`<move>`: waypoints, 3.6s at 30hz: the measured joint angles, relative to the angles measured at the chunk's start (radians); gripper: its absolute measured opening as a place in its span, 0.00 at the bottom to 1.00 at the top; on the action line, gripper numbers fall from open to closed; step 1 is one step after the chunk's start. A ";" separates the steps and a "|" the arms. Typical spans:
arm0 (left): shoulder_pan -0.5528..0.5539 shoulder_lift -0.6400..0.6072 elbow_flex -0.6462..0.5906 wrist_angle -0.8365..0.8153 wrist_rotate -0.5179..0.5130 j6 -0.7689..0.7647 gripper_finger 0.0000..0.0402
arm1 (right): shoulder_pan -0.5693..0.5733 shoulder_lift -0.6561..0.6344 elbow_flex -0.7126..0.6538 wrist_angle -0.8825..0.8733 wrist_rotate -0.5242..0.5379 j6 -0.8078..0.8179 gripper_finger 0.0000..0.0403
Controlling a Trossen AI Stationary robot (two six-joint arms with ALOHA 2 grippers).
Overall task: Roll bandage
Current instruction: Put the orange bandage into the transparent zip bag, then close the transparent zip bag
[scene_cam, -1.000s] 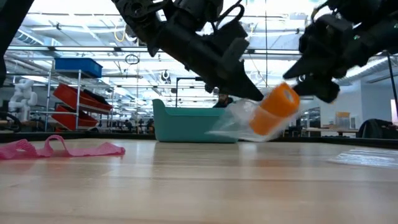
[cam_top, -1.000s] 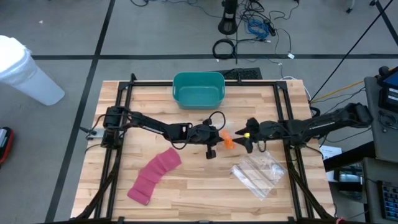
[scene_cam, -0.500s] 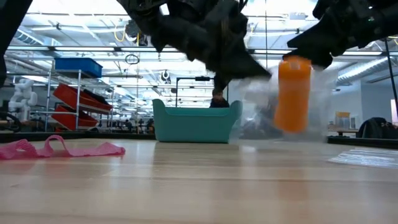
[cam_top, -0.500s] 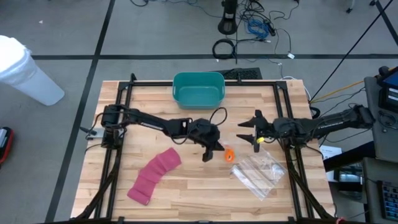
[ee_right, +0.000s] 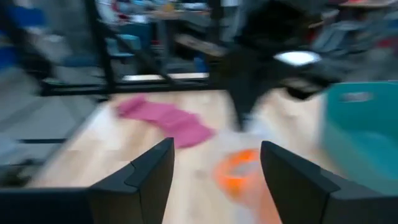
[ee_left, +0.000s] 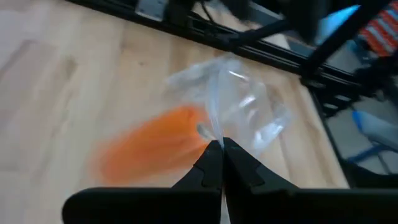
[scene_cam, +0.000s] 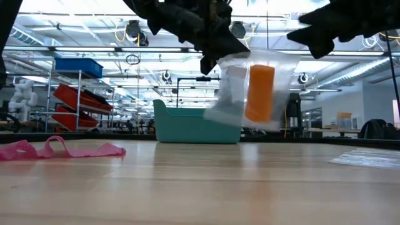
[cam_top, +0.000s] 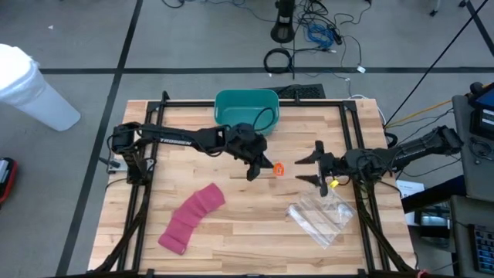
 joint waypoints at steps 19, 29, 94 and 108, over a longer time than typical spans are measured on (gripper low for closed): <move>-0.019 -0.060 0.000 -0.055 -0.069 0.063 0.02 | 0.000 0.035 -0.001 0.061 -0.061 -0.099 0.55; -0.016 -0.060 0.000 -0.083 -0.164 0.149 0.02 | 0.000 0.165 -0.001 0.141 0.059 -0.311 0.55; -0.018 -0.194 -0.004 -0.194 -0.263 0.288 0.43 | -0.023 0.289 0.103 0.140 0.185 -0.410 0.00; -0.020 -0.252 -0.057 -0.314 -0.317 0.326 0.43 | -0.079 0.253 0.103 0.187 0.231 -0.349 0.00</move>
